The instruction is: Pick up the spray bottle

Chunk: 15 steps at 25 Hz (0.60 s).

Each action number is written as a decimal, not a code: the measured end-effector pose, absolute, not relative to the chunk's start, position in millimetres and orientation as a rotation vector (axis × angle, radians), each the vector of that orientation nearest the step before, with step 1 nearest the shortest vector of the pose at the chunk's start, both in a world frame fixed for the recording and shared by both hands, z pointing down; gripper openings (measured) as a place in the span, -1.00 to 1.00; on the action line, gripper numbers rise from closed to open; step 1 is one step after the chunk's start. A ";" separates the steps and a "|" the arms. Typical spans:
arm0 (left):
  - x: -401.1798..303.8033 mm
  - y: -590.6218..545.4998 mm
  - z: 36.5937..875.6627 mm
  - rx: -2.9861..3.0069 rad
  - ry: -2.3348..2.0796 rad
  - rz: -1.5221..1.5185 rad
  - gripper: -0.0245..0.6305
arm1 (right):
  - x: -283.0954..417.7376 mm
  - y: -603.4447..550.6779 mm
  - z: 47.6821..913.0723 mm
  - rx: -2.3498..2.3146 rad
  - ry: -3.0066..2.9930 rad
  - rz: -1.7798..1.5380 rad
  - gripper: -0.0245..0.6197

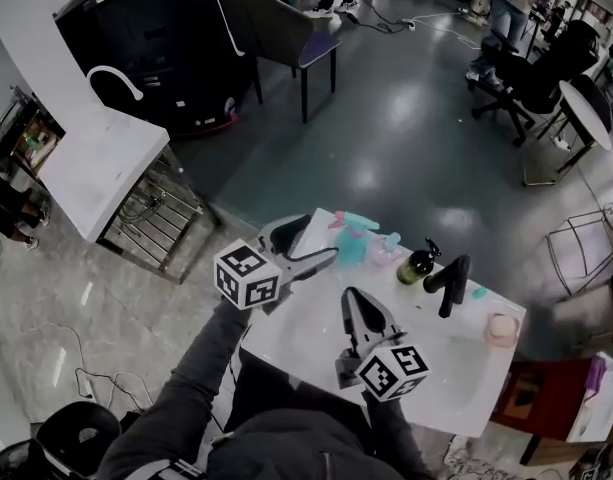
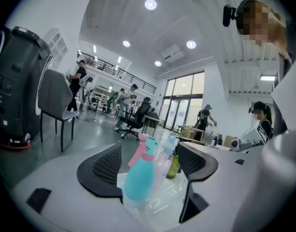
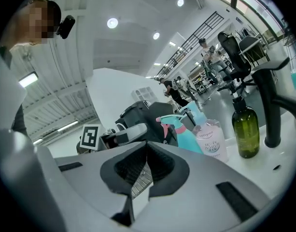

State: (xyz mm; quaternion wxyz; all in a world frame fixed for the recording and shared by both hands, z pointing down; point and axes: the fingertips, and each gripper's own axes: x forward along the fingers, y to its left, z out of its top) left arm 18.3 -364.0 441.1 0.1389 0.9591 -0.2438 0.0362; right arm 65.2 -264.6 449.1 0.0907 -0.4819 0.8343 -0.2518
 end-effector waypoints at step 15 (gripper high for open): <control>78.3 -404.6 453.7 2.836 -0.412 0.177 0.17 | 83.3 -297.0 466.2 -1.569 2.371 -0.825 -0.89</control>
